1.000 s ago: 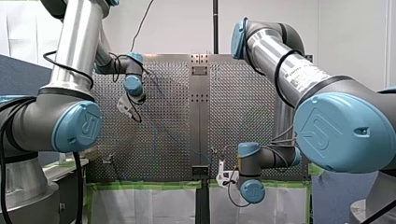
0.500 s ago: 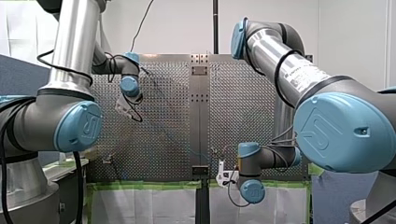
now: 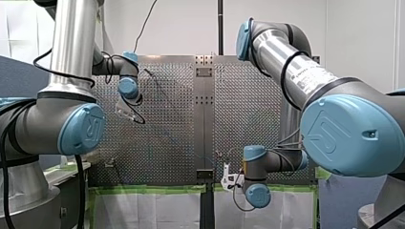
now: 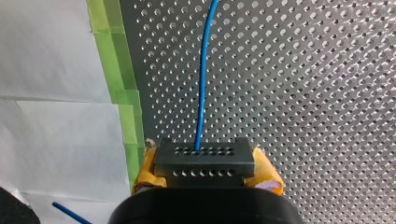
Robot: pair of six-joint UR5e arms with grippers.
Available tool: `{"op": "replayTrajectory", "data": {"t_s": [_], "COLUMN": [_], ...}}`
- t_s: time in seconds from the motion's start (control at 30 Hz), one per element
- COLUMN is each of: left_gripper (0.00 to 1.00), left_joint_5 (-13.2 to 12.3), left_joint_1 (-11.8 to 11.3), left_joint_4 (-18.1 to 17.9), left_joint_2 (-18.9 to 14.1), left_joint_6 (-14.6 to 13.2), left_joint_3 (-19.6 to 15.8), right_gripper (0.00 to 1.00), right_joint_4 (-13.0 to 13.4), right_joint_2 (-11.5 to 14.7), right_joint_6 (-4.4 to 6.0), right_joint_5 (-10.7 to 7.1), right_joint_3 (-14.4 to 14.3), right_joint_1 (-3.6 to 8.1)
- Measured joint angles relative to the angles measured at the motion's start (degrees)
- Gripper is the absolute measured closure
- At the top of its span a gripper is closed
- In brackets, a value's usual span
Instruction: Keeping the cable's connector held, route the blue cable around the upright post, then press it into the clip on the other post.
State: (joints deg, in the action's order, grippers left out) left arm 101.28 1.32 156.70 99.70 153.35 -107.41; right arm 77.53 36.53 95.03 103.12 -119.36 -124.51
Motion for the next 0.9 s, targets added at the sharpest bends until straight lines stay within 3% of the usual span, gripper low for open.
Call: {"op": "replayTrajectory", "data": {"t_s": [0.3,0.67,0.9], "left_gripper": [0.00,0.00,0.00], "left_joint_5": [0.04,-1.89,-5.05], "left_joint_1": [-1.62,-2.35,-2.41], "left_joint_4": [-3.67,-2.97,-2.75], "left_joint_2": [-1.18,-2.46,-6.10], "left_joint_6": [1.22,0.18,-0.92], "left_joint_3": [-2.09,-2.84,-5.92], "right_gripper": [1.00,1.00,1.00], "right_joint_4": [-0.05,0.09,0.14], "right_joint_2": [0.00,0.00,0.00], "right_joint_6": [0.00,0.00,0.00], "right_joint_5": [-0.01,-0.06,-0.02], "right_joint_3": [0.00,-0.01,-0.01], "right_joint_1": [0.01,0.00,-0.01]}}
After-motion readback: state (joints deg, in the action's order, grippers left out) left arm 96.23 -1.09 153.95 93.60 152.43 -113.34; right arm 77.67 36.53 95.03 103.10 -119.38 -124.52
